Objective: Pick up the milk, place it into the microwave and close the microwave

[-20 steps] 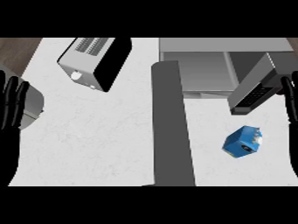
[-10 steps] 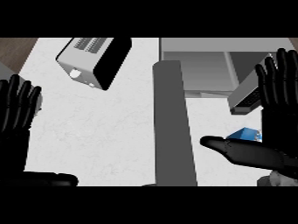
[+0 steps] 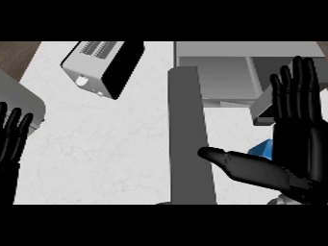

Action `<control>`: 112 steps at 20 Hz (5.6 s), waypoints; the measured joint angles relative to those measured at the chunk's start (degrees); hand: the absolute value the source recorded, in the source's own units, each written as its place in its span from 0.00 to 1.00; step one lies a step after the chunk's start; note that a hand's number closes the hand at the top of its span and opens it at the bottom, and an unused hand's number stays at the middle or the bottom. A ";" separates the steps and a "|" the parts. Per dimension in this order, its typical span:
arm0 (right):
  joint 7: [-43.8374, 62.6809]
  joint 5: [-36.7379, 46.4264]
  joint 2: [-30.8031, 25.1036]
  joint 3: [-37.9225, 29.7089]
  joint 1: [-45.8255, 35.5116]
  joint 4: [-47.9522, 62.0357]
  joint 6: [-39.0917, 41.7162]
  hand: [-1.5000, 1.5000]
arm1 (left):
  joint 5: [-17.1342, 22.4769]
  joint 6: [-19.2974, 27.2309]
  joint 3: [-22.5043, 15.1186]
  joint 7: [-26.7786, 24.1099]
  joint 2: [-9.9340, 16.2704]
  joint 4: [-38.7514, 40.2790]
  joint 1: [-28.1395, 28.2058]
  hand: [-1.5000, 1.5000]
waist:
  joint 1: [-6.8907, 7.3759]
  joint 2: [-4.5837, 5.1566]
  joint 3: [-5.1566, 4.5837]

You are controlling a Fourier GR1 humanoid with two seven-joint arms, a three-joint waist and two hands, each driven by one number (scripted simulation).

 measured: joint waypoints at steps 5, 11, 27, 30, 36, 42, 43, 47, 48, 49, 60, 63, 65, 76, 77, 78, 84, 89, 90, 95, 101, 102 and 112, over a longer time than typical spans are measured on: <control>-1.42 0.83 -0.79 -2.62 2.88 1.01 -0.29 0.00 | 1.86 -3.26 1.79 -3.36 0.24 0.43 4.15 0.00 | 0.00 0.02 0.01; -3.90 0.81 -0.54 -5.02 4.56 4.39 -1.29 0.00 | 1.87 -4.27 2.00 -3.57 -0.51 -0.97 5.87 0.00 | -0.03 0.05 0.03; -21.65 -9.87 -1.14 -13.06 15.62 16.57 0.95 0.00 | 3.23 -9.93 4.15 -6.64 -1.91 -3.27 13.04 0.00 | -0.09 0.05 0.05; -26.12 -12.11 -1.30 -15.01 17.44 19.77 2.89 0.00 | 2.91 -9.93 4.28 -6.56 -2.27 -2.62 11.83 0.00 | -0.16 0.06 0.04; -32.20 -14.58 -1.40 -16.45 21.10 23.27 6.19 0.00 | 2.19 -10.92 3.42 -9.17 -2.88 -2.37 14.40 0.00 | -0.13 0.05 0.05; -38.46 -15.70 -2.07 -17.91 21.69 29.05 10.01 0.00 | 3.34 -11.88 4.32 -8.46 -2.55 -3.11 14.63 0.00 | -0.09 0.04 0.03; -39.77 -15.86 -2.16 -18.26 21.54 30.34 10.56 0.00 | 3.46 -11.89 4.01 -8.09 -2.74 -3.55 14.93 0.00 | -0.08 0.05 0.04; -41.62 -16.30 -2.90 -19.67 19.15 33.97 11.65 0.00 | 3.83 -12.16 4.52 -7.83 -2.78 -3.74 14.83 0.00 | -0.06 0.07 0.05; -42.49 -16.28 -2.79 -19.91 18.70 35.14 11.71 0.00 | 3.86 -12.53 4.84 -8.20 -2.95 -3.58 15.02 0.00 | -0.05 0.05 0.03; -43.02 -16.44 -3.22 -20.62 17.80 36.83 11.96 0.00 | 4.50 -12.64 5.41 -7.34 -2.60 -4.09 14.82 0.00 | -0.03 0.05 0.03; -49.20 -15.29 -4.55 -26.51 11.80 53.60 7.38 0.00 | 5.31 -13.58 6.72 -6.83 -2.69 -4.70 15.58 0.00 | 0.10 0.09 0.05; -53.16 -15.93 -5.54 -28.58 10.69 59.44 7.95 0.00 | 5.38 -13.61 7.37 -6.66 -2.36 -3.97 14.36 0.00 | 0.07 0.10 0.06; -55.19 -17.17 -6.42 -29.53 10.45 62.04 10.34 0.00 | 5.32 -13.70 7.02 -6.36 -2.70 -4.78 15.17 0.00 | 0.06 0.10 0.05; -63.21 -22.84 -6.78 -26.45 7.15 69.35 33.44 1.00 | 4.70 -13.17 5.75 -5.73 -3.33 -5.12 15.57 0.00 | 0.19 0.09 0.08; -64.75 -22.37 -6.74 -26.54 6.94 70.15 32.96 1.00 | 5.59 -12.52 6.32 -3.97 -2.69 -5.27 13.91 0.00 | 0.11 0.10 0.07; -65.84 -21.60 -6.26 -26.69 6.48 70.23 30.68 1.00 | 6.32 -13.02 7.04 -4.16 -2.25 -4.74 13.79 0.00 | 0.12 0.10 0.07; -66.03 -20.31 -4.64 -28.04 5.20 65.57 20.15 1.00 | 6.46 -13.83 7.34 -5.88 -2.67 -2.83 13.91 0.00 | -0.06 0.04 0.01; -62.91 -20.14 -2.79 -25.28 6.07 57.74 18.50 1.00 | 6.68 -15.05 7.25 -6.62 -2.94 -3.03 15.47 0.00 | -0.09 -0.01 0.00; -63.18 -20.23 -3.44 -25.02 6.29 57.47 19.79 1.00 | 6.53 -15.34 7.20 -6.80 -3.07 -2.95 15.56 0.00 | -0.08 -0.01 0.01; -67.02 -20.46 -8.17 -23.46 6.66 58.29 29.69 1.00 | 6.91 -16.12 7.42 -8.11 -2.97 -1.97 16.16 0.00 | 0.07 0.03 0.03; -67.07 -20.82 -8.94 -20.52 7.13 55.52 36.33 1.00 | 7.44 -15.69 6.61 -7.86 -3.05 -2.53 16.97 0.00 | 0.00 0.00 0.02; -66.66 -20.71 -8.55 -19.89 7.39 54.41 36.53 1.00 | 7.98 -15.93 6.85 -7.63 -3.12 -3.03 17.42 0.00 | -0.01 0.00 0.02; -54.57 -13.71 -5.79 -15.19 2.94 43.56 26.61 1.00 | 10.76 -18.35 10.62 -7.21 -2.09 -2.00 17.51 0.00 | 0.12 0.01 0.00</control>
